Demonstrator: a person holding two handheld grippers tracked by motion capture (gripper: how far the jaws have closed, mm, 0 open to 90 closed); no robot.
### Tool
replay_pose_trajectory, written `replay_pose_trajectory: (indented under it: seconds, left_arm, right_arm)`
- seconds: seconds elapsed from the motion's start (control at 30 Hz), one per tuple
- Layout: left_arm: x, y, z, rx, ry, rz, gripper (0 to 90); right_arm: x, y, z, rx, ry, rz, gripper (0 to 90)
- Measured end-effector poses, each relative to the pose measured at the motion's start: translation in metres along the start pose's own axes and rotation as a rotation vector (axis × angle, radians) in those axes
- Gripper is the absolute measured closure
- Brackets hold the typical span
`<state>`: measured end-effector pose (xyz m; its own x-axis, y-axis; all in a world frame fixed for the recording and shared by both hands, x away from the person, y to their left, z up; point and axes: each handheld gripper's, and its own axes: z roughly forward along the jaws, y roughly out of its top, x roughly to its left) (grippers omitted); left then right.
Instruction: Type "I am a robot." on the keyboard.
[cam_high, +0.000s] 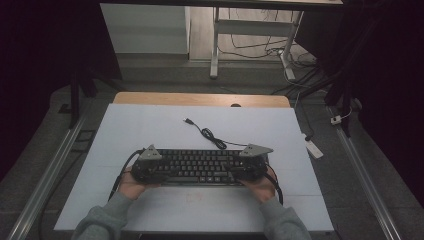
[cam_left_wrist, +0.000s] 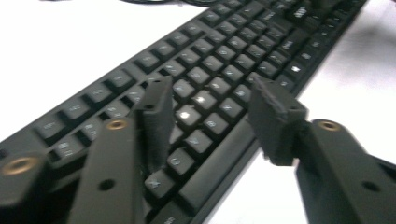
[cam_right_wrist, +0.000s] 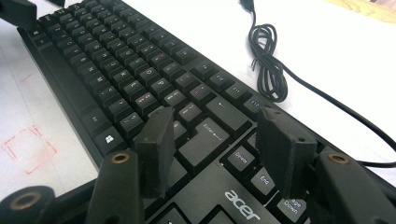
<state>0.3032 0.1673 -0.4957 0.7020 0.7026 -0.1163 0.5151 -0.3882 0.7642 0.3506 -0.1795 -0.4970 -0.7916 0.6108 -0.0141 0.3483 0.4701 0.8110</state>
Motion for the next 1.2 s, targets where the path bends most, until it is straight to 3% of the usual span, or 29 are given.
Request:
replay_pose_trajectory:
  seconds: [0.23, 0.6, 0.93, 1.2]
  left_arm:
    - [0.007, 0.001, -0.008, -0.021, 0.032, -0.038, 40.7]
    - [0.014, 0.000, -0.016, -0.058, 0.058, -0.068, 42.8]
    - [0.029, -0.006, -0.021, -0.034, 0.094, -0.102, 44.9]
    - [0.039, -0.013, -0.021, 0.008, 0.112, -0.109, 60.7]
  right_arm:
    - [-0.001, 0.000, 0.000, -0.002, 0.000, 0.001, 47.2]
    - [-0.001, -0.001, 0.001, 0.005, -0.001, -0.002, 47.1]
    - [-0.001, -0.001, 0.001, 0.010, -0.005, -0.003, 47.0]
    - [-0.001, -0.001, 0.001, 0.018, -0.010, -0.003, 46.9]
